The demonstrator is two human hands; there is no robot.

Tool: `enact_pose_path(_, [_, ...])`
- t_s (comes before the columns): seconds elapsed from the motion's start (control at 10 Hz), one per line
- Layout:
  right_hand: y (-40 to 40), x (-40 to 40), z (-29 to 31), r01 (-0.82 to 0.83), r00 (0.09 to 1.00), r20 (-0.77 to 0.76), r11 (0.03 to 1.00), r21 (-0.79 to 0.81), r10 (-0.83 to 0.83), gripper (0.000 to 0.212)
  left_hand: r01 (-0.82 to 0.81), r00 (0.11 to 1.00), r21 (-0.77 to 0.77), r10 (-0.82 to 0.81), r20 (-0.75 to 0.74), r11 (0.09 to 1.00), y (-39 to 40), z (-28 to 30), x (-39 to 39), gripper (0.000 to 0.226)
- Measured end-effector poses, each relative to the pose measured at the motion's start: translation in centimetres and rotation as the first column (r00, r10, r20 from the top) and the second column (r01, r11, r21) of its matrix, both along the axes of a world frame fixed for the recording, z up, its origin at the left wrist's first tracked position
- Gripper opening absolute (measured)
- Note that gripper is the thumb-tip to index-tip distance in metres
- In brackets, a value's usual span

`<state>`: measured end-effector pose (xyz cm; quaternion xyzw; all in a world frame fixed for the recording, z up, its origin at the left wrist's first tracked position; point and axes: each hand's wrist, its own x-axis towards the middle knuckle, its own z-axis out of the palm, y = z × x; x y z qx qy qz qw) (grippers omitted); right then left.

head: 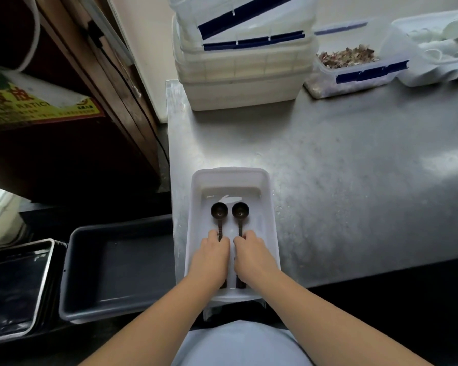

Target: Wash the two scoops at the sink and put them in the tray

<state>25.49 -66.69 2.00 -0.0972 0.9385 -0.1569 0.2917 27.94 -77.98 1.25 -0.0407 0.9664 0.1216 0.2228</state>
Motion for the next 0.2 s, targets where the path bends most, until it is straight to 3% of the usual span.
enact_pose_path(0.2, [-0.05,0.26,-0.12,-0.04,0.999,0.011,0.999,-0.004,0.04,0.019,0.027,0.999,0.0,-0.027,0.018,1.0,-0.02,-0.21,0.42,0.029])
